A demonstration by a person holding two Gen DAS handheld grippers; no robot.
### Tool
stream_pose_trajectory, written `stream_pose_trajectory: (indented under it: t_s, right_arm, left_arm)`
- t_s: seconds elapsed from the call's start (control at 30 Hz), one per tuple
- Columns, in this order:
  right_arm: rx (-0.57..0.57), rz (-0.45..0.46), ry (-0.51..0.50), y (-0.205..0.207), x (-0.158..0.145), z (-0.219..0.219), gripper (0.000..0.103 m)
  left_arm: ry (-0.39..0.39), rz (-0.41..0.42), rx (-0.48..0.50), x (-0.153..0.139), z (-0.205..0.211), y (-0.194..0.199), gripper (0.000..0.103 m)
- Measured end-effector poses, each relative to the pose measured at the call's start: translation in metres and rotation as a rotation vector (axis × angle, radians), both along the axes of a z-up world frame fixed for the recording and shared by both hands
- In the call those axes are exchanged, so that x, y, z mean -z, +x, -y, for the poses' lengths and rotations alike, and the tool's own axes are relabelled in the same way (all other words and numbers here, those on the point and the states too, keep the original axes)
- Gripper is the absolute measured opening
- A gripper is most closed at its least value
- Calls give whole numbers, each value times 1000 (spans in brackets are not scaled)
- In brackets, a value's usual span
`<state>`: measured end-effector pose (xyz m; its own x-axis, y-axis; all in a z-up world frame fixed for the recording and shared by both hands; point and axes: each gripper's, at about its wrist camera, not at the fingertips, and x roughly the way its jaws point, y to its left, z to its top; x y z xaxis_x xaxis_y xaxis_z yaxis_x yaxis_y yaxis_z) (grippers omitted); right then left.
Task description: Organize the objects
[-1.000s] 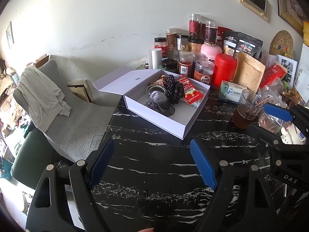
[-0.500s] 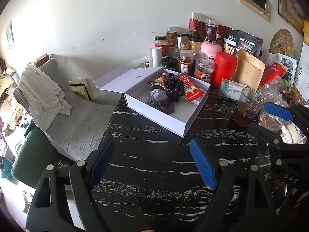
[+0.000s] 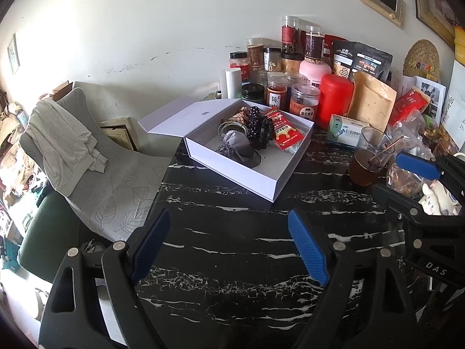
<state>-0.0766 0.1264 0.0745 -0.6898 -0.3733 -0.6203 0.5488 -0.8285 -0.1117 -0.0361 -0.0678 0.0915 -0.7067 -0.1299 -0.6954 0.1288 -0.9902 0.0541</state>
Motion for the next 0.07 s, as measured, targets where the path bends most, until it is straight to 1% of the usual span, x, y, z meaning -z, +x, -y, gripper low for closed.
stream_pose_trajectory:
  t_s: [0.07]
  right_arm:
    - [7, 8, -1, 2, 3, -2, 60]
  left_arm:
    - [4, 8, 7, 4, -4, 2, 83]
